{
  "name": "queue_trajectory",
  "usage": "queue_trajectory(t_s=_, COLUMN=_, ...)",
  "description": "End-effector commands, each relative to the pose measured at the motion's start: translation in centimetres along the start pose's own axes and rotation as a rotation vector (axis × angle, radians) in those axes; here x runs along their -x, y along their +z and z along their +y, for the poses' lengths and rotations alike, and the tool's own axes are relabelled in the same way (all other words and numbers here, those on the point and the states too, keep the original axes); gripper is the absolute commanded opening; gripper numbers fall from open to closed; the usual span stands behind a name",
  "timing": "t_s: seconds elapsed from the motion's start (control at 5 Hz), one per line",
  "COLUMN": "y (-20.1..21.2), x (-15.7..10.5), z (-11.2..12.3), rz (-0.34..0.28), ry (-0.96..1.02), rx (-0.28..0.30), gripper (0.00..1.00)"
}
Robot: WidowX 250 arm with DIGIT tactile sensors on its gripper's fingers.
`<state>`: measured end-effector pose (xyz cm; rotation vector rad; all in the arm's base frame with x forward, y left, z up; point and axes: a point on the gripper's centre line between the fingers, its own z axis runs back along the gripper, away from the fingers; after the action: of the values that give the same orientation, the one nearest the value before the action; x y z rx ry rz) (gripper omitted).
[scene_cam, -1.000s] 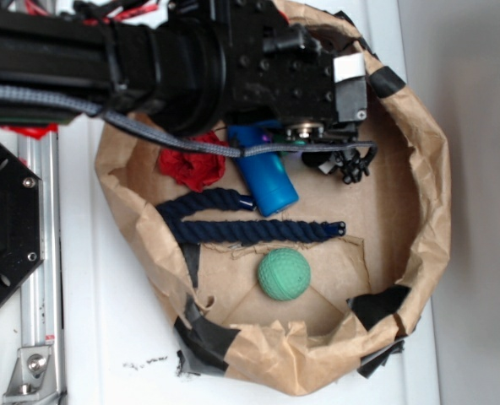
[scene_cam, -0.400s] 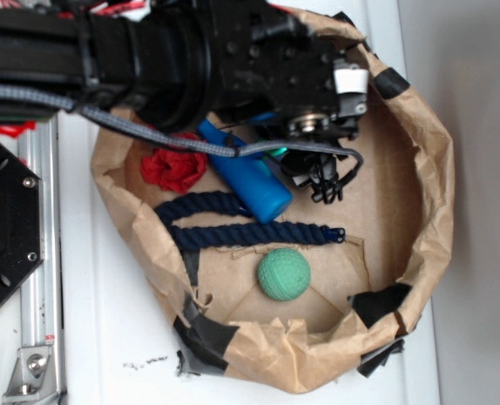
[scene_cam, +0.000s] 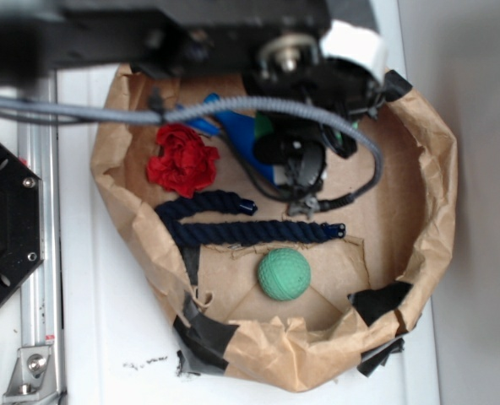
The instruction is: Grab the green block.
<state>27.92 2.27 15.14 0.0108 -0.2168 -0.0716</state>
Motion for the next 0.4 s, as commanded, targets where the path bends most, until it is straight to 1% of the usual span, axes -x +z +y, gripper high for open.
queue_trajectory(t_s=0.0, y=3.8, x=-0.5, z=-1.4, rz=0.004, ry=-0.025, rx=0.037, gripper=0.0)
queue_trajectory(t_s=0.2, y=3.5, x=1.0, z=-1.2, rz=0.013, ry=-0.024, rx=0.052, gripper=0.0)
